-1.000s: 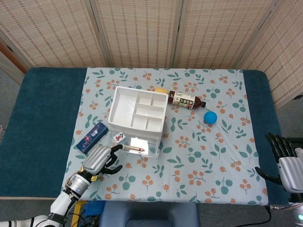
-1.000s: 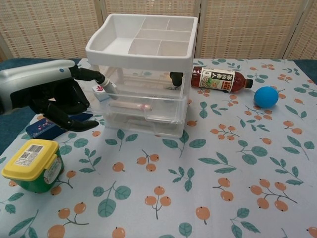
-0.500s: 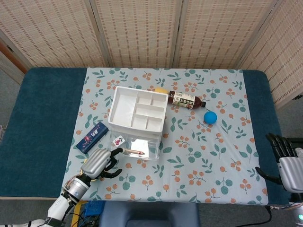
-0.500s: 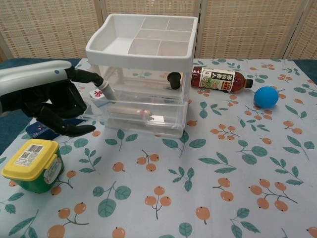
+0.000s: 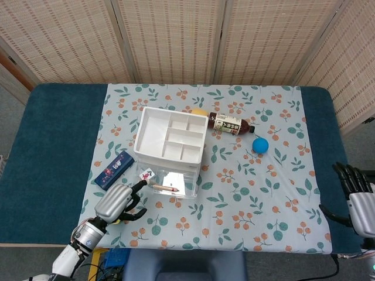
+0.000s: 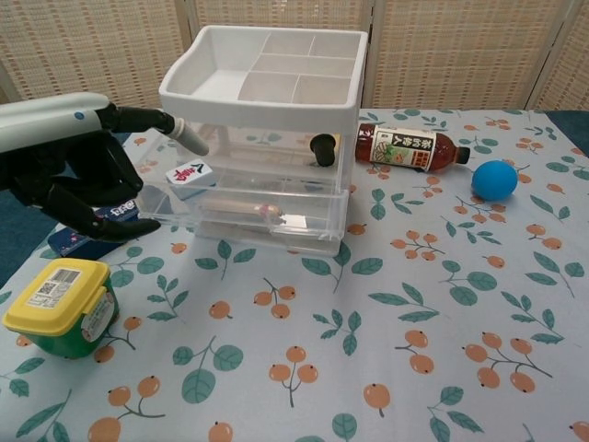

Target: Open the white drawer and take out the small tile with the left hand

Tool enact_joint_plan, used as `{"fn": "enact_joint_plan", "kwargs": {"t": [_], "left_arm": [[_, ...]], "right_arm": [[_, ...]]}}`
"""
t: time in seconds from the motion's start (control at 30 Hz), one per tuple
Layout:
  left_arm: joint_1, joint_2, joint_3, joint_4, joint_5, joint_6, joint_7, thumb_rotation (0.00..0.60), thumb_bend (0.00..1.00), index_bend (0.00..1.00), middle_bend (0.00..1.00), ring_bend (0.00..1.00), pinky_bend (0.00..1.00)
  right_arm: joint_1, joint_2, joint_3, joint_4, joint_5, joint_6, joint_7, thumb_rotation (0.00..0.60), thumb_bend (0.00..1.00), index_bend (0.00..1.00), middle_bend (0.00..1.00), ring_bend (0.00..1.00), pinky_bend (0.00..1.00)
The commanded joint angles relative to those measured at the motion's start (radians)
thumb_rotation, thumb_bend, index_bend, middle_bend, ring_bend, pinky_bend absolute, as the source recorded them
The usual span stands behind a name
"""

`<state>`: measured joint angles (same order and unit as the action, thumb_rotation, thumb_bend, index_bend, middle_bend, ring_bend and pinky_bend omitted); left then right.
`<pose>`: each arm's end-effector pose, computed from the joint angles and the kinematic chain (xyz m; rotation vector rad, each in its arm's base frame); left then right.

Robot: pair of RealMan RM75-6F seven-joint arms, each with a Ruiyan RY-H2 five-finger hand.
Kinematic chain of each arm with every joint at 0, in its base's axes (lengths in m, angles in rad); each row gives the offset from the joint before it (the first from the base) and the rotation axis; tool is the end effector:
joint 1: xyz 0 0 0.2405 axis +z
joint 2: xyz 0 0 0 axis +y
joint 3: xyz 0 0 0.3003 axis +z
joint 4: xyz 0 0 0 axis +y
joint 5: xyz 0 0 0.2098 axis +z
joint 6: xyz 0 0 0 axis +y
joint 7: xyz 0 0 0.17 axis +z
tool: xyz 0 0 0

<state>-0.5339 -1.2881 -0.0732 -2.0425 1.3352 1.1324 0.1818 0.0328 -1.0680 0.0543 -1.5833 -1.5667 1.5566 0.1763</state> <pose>-0.1443 0.2814 0.0518 -1.8407 -1.2479 -1.2425 -0.3529 -0.1929 0.2067 1.3394 -0.9242 1.0255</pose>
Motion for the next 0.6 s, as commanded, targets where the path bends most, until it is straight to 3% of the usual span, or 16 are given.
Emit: {"fn": "enact_joint_plan", "kwargs": {"t": [0.03, 0.13, 0.3, 0.6], "left_arm": [[0.003, 0.043, -0.006, 0.032, 0.080, 0.021, -0.043, 0.600, 0.29, 0.24, 0.92, 1.00, 1.00], [-0.013, 0.096, -0.013, 0.054, 0.132, 0.006, -0.068, 0.600, 0.29, 0.26, 0.92, 1.00, 1.00], [-0.091, 0.241, -0.023, 0.059, 0.176, -0.131, -0.127, 0.600, 0.31, 0.25, 0.93, 1.00, 1.00], [-0.244, 0.409, -0.026, 0.067, 0.225, -0.386, -0.188, 0.600, 0.40, 0.13, 0.95, 1.00, 1.00]], "right_arm": [[0.003, 0.012, 0.006, -0.009, -0.003, 0.005, -0.008, 0.600, 0.20, 0.00, 0.04, 0.00, 0.00], [0.008, 0.028, 0.012, -0.023, -0.011, 0.011, -0.014, 0.600, 0.20, 0.00, 0.04, 0.00, 0.00], [0.018, 0.052, 0.024, -0.045, -0.021, 0.017, -0.029, 0.600, 0.20, 0.00, 0.04, 0.00, 0.00], [0.032, 0.072, 0.031, -0.066, -0.027, 0.011, -0.046, 0.600, 0.20, 0.00, 0.04, 0.00, 0.00]]}}
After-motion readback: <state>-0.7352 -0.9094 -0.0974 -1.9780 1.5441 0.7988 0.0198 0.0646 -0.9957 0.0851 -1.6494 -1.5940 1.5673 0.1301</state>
